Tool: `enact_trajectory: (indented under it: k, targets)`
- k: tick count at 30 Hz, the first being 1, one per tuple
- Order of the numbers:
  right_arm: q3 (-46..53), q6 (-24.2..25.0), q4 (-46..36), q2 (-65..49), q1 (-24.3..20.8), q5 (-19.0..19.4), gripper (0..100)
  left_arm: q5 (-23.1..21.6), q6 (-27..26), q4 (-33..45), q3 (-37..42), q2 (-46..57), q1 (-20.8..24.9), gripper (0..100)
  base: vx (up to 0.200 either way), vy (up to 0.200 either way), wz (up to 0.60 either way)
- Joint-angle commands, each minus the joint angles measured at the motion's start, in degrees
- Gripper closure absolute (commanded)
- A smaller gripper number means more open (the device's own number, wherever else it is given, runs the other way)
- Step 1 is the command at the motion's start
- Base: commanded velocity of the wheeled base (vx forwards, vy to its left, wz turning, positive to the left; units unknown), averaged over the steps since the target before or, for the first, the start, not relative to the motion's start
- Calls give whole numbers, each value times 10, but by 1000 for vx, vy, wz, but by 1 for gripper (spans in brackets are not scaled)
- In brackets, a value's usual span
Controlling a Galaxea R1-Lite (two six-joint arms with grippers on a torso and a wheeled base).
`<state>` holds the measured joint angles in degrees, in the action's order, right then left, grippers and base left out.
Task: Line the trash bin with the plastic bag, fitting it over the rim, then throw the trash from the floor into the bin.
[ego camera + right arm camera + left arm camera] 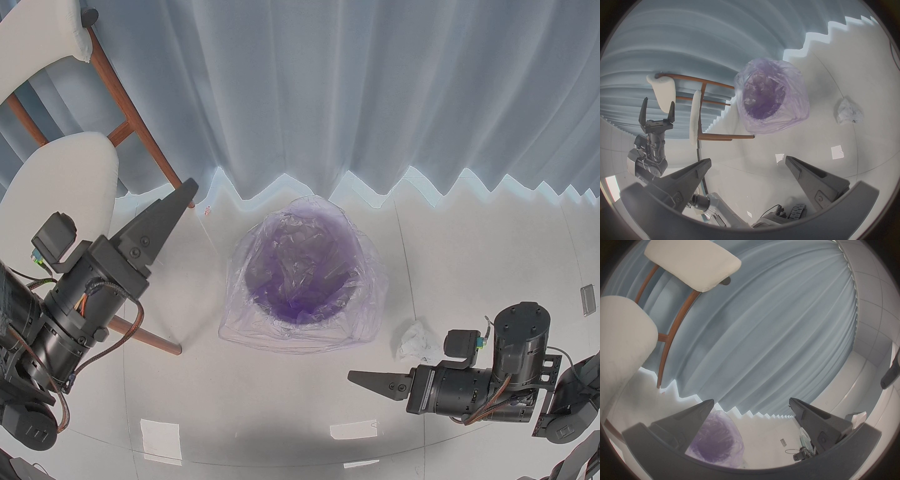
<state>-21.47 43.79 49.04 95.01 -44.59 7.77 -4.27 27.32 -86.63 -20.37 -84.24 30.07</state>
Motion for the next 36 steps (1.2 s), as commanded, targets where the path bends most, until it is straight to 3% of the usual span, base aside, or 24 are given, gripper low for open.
enact_trajectory:
  k: [1,3,6,9,15,16,20,28,32,35,36]
  targets:
    - [5,-12,0,7,-12,-1,0,-14,-15,3,23,26,-4,0,0,0,0]
    - [13,-51,6,37,-8,-21,0,-22,-46,6,45,24,-8,0,0,0,0]
    - [16,-67,19,48,0,-48,0,-45,-74,7,75,21,-9,0,0,0,0]
    - [26,-80,24,48,5,-49,0,-65,-97,6,105,7,-11,0,200,0,0]
    - [27,-136,30,75,27,-68,0,-63,-110,4,112,-10,-14,0,200,0,0]
    - [25,-169,40,84,43,-100,0,-63,-109,6,114,-11,-19,0,200,0,0]
    - [29,-219,68,112,57,-136,0,-63,-111,4,128,-24,-16,0,200,0,0]
    - [89,-316,221,163,57,-139,0,-66,-166,-2,180,-81,-11,0,200,100,0]
    - [115,-330,323,214,50,-131,0,-66,-194,-4,196,-106,-6,0,200,200,0]
    - [132,-339,408,254,43,-120,0,-51,-198,-8,169,-124,-1,0,67,67,0]
    - [135,-341,410,269,35,-122,0,-23,-197,-4,147,-131,8,0,0,0,0]
